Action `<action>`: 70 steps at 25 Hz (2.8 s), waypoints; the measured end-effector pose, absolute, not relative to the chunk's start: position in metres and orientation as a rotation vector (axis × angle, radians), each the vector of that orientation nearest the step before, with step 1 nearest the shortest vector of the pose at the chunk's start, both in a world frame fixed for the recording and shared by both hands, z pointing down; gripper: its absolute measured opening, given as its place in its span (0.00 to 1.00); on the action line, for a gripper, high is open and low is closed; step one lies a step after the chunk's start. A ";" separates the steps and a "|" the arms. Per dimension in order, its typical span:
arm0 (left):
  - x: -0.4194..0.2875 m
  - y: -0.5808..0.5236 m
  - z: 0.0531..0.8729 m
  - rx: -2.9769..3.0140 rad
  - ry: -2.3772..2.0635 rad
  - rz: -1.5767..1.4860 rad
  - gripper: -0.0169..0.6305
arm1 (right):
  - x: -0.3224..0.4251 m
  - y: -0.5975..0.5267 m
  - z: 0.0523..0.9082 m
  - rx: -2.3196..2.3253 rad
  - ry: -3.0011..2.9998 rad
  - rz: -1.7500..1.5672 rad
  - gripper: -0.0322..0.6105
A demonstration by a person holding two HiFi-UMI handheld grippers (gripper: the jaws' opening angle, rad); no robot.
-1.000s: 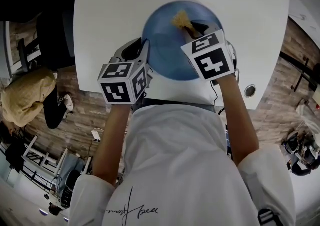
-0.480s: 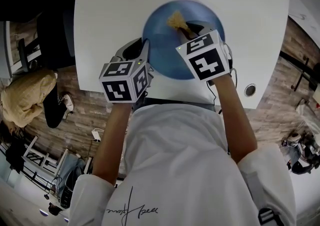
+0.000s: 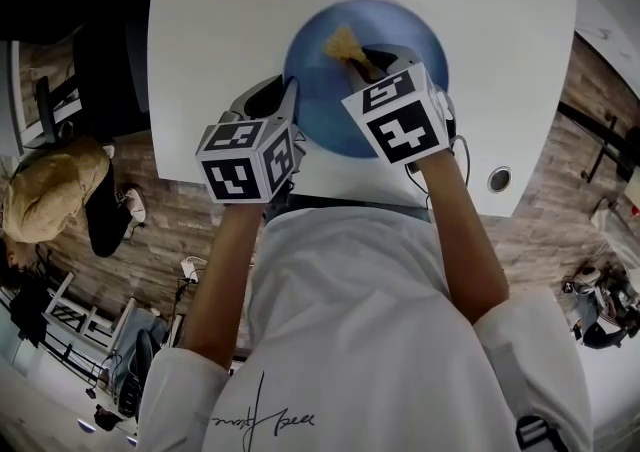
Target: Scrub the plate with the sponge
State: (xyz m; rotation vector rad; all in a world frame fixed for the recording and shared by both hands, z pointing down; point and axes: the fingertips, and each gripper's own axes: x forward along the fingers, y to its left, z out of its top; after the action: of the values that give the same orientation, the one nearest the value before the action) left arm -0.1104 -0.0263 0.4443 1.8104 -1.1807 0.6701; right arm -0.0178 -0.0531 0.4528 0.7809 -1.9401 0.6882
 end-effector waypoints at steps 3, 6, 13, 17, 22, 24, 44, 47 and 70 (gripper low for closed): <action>-0.110 -0.026 0.444 1.811 -1.181 0.667 0.09 | -0.021 -0.052 0.454 0.763 -1.948 0.663 0.12; -0.111 -0.026 0.444 1.807 -1.179 0.657 0.09 | -0.027 -0.050 0.455 0.741 -1.961 0.607 0.12; -0.112 -0.027 0.444 1.803 -1.179 0.644 0.09 | -0.042 -0.039 0.456 0.678 -1.977 0.560 0.12; -0.111 -0.027 0.444 1.796 -1.178 0.626 0.09 | -0.048 -0.032 0.456 0.642 -1.985 0.522 0.12; -0.111 -0.027 0.445 1.792 -1.184 0.613 0.09 | -0.052 -0.027 0.456 0.623 -1.994 0.512 0.12; -0.112 -0.025 0.446 1.784 -1.191 0.608 0.09 | -0.054 -0.021 0.457 0.603 -1.988 0.487 0.12; -0.116 -0.026 0.448 1.760 -1.199 0.565 0.09 | -0.063 -0.003 0.457 0.548 -2.032 0.541 0.12; -0.116 -0.026 0.449 1.760 -1.196 0.568 0.09 | -0.063 0.000 0.458 0.536 -2.035 0.562 0.12; -0.112 -0.027 0.449 1.772 -1.178 0.590 0.09 | -0.057 0.022 0.456 0.431 -2.059 0.616 0.12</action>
State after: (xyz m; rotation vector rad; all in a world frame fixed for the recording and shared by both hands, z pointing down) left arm -0.1121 -0.0272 0.4487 1.7722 -1.1783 0.5902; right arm -0.0574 0.0221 0.4564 0.4310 -2.0588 0.6159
